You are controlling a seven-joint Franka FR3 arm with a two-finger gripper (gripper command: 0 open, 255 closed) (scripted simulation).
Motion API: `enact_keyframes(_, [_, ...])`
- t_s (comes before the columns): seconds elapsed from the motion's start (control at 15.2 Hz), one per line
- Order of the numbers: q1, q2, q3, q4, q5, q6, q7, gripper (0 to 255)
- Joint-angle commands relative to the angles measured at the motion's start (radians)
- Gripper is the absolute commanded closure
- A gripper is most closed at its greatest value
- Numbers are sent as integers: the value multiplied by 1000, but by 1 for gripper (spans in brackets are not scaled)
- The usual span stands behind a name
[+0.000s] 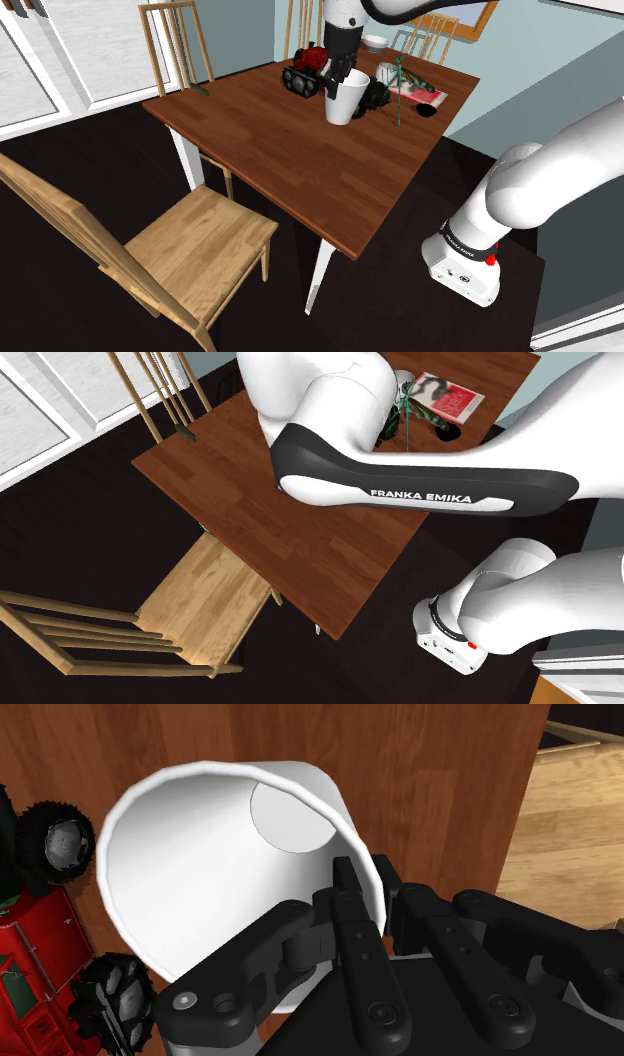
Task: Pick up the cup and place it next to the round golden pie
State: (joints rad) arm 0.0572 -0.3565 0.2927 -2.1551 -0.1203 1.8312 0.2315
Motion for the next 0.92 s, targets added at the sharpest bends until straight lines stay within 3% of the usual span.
enact_keyframes(0.0, [1,-4,0,23,2,-26,-3,255])
enact_keyframes(0.86, [-90,-224,-249,-189,-62,18,-315,255])
